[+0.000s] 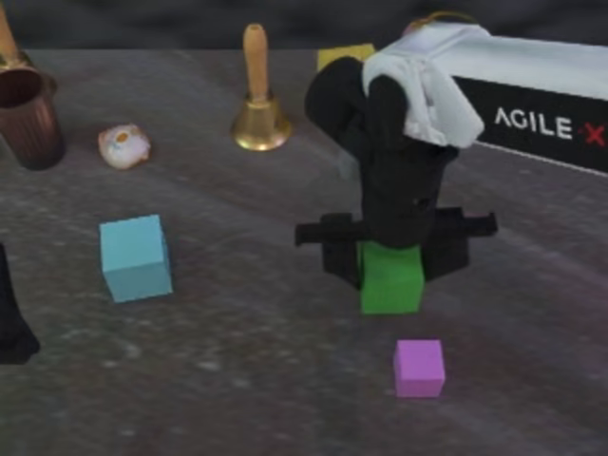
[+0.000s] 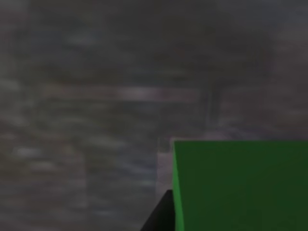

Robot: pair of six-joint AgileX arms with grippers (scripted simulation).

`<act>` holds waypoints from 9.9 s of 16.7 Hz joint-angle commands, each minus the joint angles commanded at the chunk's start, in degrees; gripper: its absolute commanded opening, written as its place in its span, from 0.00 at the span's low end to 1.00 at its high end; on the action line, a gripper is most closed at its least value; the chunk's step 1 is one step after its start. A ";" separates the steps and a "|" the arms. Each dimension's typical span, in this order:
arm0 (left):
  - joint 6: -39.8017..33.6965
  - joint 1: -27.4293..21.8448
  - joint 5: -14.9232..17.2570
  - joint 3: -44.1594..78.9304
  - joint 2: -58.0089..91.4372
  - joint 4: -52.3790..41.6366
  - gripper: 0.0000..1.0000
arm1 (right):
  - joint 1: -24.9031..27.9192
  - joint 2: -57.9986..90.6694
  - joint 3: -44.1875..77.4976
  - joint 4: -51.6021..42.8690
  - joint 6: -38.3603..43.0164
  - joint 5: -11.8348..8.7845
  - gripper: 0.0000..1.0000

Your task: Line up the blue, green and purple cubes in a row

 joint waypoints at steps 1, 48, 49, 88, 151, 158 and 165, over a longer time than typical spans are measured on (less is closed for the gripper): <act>0.00 0.00 0.00 0.00 0.00 0.00 1.00 | 2.56 -1.14 -1.34 0.40 3.27 0.09 0.00; 0.00 0.00 0.00 0.00 0.00 0.00 1.00 | 9.63 -0.17 -11.92 13.37 10.98 0.44 1.00; 0.00 0.00 0.00 0.00 0.00 0.00 1.00 | 9.77 -0.84 -10.81 11.58 10.95 0.40 1.00; -24.69 -12.98 0.11 87.38 115.43 -60.87 1.00 | -37.09 -120.19 -94.00 62.65 -36.35 0.53 1.00; -29.10 -21.00 -0.16 82.51 114.21 -58.15 0.00 | -37.86 -121.76 -95.35 64.22 -36.94 -0.34 1.00; -37.02 -37.38 -0.08 74.62 106.23 -57.94 0.00 | -37.86 -121.76 -95.35 64.22 -36.94 -0.34 1.00; -37.15 -37.83 -0.10 73.75 106.41 -56.95 0.00 | -37.86 -121.76 -95.35 64.22 -36.94 -0.34 1.00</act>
